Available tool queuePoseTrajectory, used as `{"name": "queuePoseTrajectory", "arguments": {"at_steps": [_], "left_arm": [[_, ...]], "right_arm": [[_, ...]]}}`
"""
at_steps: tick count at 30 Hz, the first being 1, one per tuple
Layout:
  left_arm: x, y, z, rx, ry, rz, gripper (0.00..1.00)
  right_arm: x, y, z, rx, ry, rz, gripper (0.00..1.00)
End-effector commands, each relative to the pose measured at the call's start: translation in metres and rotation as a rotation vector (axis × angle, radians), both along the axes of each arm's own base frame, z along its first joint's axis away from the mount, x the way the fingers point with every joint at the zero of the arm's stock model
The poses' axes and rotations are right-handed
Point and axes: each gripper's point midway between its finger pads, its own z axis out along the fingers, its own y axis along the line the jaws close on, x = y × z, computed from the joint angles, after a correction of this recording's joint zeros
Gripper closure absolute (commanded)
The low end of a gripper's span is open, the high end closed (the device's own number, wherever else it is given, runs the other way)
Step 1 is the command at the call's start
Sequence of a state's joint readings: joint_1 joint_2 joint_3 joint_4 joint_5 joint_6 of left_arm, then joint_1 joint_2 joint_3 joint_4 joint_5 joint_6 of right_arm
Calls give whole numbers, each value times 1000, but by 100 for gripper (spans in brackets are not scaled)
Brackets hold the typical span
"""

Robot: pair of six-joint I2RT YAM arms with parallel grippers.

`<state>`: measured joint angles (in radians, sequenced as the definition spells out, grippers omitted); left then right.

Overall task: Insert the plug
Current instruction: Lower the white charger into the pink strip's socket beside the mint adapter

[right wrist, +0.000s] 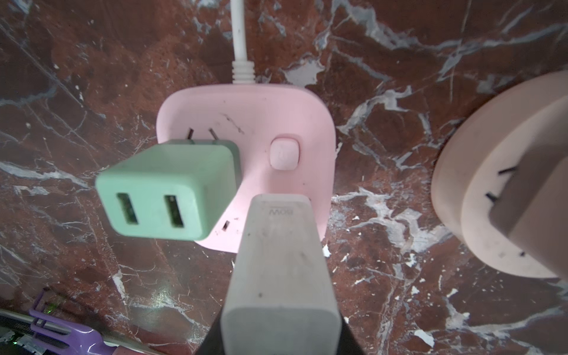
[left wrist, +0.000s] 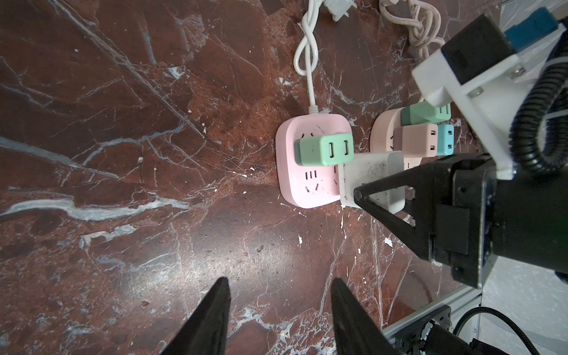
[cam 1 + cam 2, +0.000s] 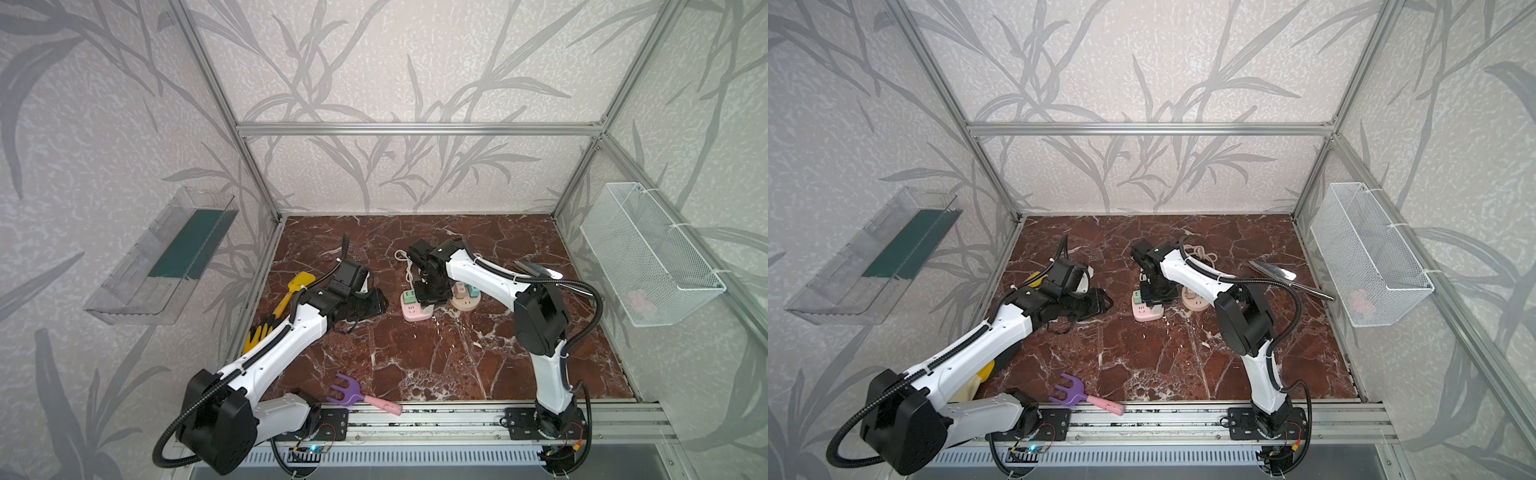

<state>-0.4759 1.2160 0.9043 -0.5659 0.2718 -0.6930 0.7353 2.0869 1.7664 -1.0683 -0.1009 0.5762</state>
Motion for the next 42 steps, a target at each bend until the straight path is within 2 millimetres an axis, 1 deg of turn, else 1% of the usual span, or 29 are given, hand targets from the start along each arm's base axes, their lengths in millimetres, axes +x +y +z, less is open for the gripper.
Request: {"name": "queuePoseTrajectory", "arguments": {"at_steps": [1,7,15,18,31,37,42], "left_arm": [[-1,-1,-8,12,6,-17,48],[0,-1,-9,16,4,-28,49],[-1,0,-11,28,3,-43,49],[-1,0,-11,32,0,-44,49],[-2,6,-17,60,-4,-34,49],[-1,6,-14,57,-7,-33,49],[-2,6,-11,54,-8,-32,49]], "right_arm": [[-13,-13,-20,-123,63,6,100],[-17,-7,-24,-166,60,22,100],[-18,-14,-34,-155,85,-27,100],[-17,-14,-38,-151,99,-29,100],[-15,-17,-69,-227,160,-32,100],[4,-15,-61,-219,99,-98,100],[17,-17,-44,-212,41,-132,100]]}}
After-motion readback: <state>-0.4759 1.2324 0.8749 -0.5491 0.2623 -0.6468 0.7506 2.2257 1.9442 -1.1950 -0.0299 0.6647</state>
